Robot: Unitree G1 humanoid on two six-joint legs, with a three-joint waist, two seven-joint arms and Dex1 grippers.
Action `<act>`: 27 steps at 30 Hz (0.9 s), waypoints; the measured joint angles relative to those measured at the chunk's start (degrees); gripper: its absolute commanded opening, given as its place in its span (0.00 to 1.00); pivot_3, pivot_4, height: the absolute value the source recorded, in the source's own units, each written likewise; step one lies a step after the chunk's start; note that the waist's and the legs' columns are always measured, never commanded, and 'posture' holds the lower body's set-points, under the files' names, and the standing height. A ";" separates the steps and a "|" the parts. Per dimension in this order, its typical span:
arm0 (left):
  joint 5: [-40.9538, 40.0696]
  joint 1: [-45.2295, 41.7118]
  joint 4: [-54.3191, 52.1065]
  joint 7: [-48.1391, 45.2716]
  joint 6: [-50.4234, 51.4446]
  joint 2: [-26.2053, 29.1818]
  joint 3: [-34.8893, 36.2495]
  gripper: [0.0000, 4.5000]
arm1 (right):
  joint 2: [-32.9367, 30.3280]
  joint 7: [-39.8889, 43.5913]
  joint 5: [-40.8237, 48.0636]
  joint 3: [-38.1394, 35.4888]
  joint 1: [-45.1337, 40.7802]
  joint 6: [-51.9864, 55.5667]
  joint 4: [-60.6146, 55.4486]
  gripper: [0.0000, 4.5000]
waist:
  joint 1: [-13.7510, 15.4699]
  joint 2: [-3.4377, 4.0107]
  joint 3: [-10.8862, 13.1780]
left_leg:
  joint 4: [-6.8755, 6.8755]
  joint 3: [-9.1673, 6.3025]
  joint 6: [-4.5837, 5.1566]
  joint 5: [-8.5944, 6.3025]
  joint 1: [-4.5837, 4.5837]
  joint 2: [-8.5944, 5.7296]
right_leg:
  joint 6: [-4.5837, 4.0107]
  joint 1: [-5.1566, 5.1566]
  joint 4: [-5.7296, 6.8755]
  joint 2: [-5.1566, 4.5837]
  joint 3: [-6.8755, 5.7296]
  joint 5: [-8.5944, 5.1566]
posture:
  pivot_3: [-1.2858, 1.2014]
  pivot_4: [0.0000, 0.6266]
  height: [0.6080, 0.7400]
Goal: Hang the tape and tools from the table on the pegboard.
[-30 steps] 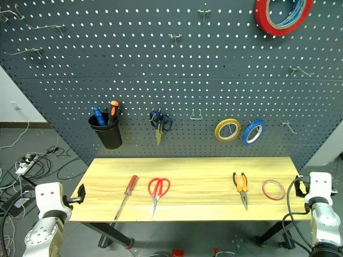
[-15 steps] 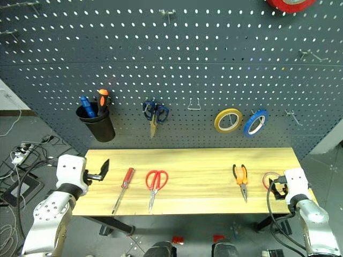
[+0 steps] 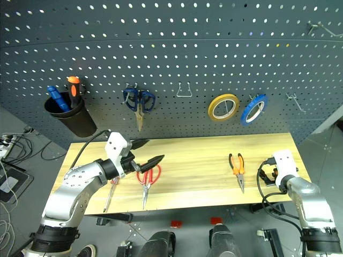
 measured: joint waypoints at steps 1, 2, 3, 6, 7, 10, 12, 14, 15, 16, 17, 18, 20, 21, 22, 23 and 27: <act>-0.37 -1.05 0.10 -1.64 0.05 0.46 -0.73 0.99 | -0.13 0.44 -0.27 0.65 -1.12 -0.06 1.48 1.00 | -0.05 -0.02 0.22 | 0.00 0.00 0.00 0.00 -0.02 0.00 | 0.00 -0.03 0.01 0.00 0.00 0.00 | 0.50 0.43 1.00; -0.50 -1.97 0.15 -2.96 0.00 0.57 -1.29 0.99 | -0.21 0.74 -0.52 1.42 -2.16 -0.11 3.01 1.00 | -0.07 -0.06 0.34 | 0.00 0.00 0.00 0.00 -0.02 0.00 | 0.00 -0.04 0.00 0.00 -0.01 0.00 | 0.50 0.44 1.00; -0.64 -2.69 0.24 -4.04 -0.01 0.59 -1.93 0.99 | -0.21 0.87 -0.87 2.03 -2.95 -0.16 4.22 1.00 | -0.07 -0.07 0.38 | -0.01 0.00 0.00 0.00 -0.03 0.00 | 0.00 -0.03 0.00 0.00 -0.01 0.00 | 0.50 0.44 1.00; -1.31 -4.51 0.28 -8.46 0.49 1.36 -4.18 0.99 | -0.39 1.80 -2.24 3.71 -5.97 -0.75 9.04 1.00 | -0.06 -0.19 0.64 | 0.03 0.02 0.00 0.00 -0.05 0.00 | 0.00 -0.04 0.01 -0.01 0.01 0.00 | 0.50 0.44 1.00; -1.81 -5.06 0.27 -10.28 1.04 1.81 -5.29 0.99 | -0.39 1.96 -2.43 4.22 -7.31 -0.98 11.01 1.00 | -0.08 -0.20 0.71 | 0.06 0.04 0.00 0.00 -0.05 0.01 | 0.01 -0.04 0.03 -0.02 0.03 0.00 | 0.50 0.44 1.00; -2.11 -5.94 0.25 -13.58 1.17 1.91 -7.76 0.99 | -0.59 3.10 -3.03 5.18 -9.48 -1.89 14.76 1.00 | -0.08 -0.21 0.93 | 0.08 0.01 0.01 0.00 -0.05 0.01 | 0.01 -0.04 0.04 -0.04 0.00 0.00 | 0.49 0.44 1.00; -1.94 -6.44 0.44 -14.42 0.79 1.69 -8.75 0.99 | -0.82 3.88 -3.86 6.32 -10.32 -2.46 16.79 1.00 | -0.11 -0.24 1.12 | 0.07 0.00 0.01 0.00 -0.05 0.02 | 0.01 -0.04 0.03 -0.03 -0.01 0.00 | 0.49 0.44 1.00; -1.67 -7.22 0.93 -15.08 -0.04 1.41 -9.58 0.99 | -0.97 4.99 -4.50 7.24 -11.52 -2.65 19.31 1.00 | -0.13 -0.24 1.37 | 0.10 0.02 0.00 0.00 -0.06 0.02 | 0.01 -0.04 0.04 -0.04 0.01 0.01 | 0.49 0.44 1.00; -1.54 -7.62 1.29 -15.28 -0.26 1.27 -9.81 1.00 | -1.19 5.76 -4.60 7.77 -12.08 -2.75 20.52 0.96 | -0.14 -0.24 1.44 | 0.10 0.03 0.00 0.00 -0.06 0.02 | 0.01 -0.04 0.04 -0.04 0.01 0.01 | 0.49 0.44 1.00; -1.42 -7.86 1.56 -15.55 -0.45 1.21 -10.01 1.00 | -1.52 6.59 -4.74 8.47 -12.60 -2.95 21.63 0.91 | -0.17 -0.25 1.49 | 0.11 0.02 0.00 0.00 -0.07 0.02 | 0.01 -0.04 0.04 -0.04 0.01 0.01 | 0.49 0.44 1.00; -1.19 -7.90 1.75 -15.84 -0.71 1.17 -10.38 1.00 | -1.79 7.67 -4.93 8.95 -13.26 -3.34 22.75 0.87 | -0.23 -0.25 1.51 | 0.11 0.04 0.00 0.00 -0.07 0.01 | 0.01 -0.04 0.03 -0.04 0.01 0.01 | 0.49 0.44 1.00; -0.96 -7.90 1.94 -16.09 -1.15 1.01 -10.79 1.00 | -2.08 8.43 -5.16 9.46 -13.91 -3.83 23.82 0.80 | -0.29 -0.25 1.51 | 0.11 0.04 -0.01 0.01 -0.07 0.02 | 0.01 -0.04 0.01 -0.04 0.01 0.01 | 0.49 0.44 1.00; -0.80 -7.90 2.10 -16.26 -1.62 0.51 -10.92 1.00 | -2.55 10.07 -5.89 10.66 -15.41 -5.14 26.36 0.64 | -0.41 -0.32 1.54 | 0.12 0.03 -0.02 0.01 -0.07 0.03 | 0.01 -0.04 0.02 -0.04 0.00 0.01 | 0.49 0.42 1.00; -0.77 -7.90 2.20 -16.30 -1.65 0.40 -10.92 1.00 | -2.57 10.57 -6.39 10.92 -15.99 -5.61 27.34 0.56 | -0.44 -0.33 1.54 | 0.16 0.02 -0.02 0.01 -0.07 0.04 | 0.02 -0.03 0.03 -0.03 -0.01 0.01 | 0.49 0.42 1.00; -0.76 -7.90 2.23 -16.36 -1.65 0.36 -10.93 1.00 | -2.58 10.86 -6.70 11.03 -16.38 -6.23 28.21 0.48 | -0.44 -0.33 1.55 | 0.19 0.01 -0.02 0.01 -0.07 0.04 | 0.02 -0.02 0.05 -0.04 -0.02 0.01 | 0.49 0.42 1.00; -0.75 -7.90 2.30 -16.45 -1.65 0.36 -10.93 1.00 | -2.58 11.22 -6.94 11.22 -16.71 -6.93 29.07 0.41 | -0.45 -0.33 1.54 | 0.23 -0.01 -0.02 0.01 -0.07 0.04 | 0.03 0.00 0.06 -0.04 -0.04 0.02 | 0.49 0.41 1.00; -0.72 -7.87 2.41 -16.97 -1.95 0.19 -10.93 1.00 | -2.54 11.89 -8.13 12.21 -17.56 -9.06 31.27 0.09 | -0.56 -0.33 1.54 | 0.65 -0.06 -0.01 0.00 -0.14 0.03 | 0.17 0.10 0.11 -0.04 -0.05 0.10 | 0.49 0.40 1.00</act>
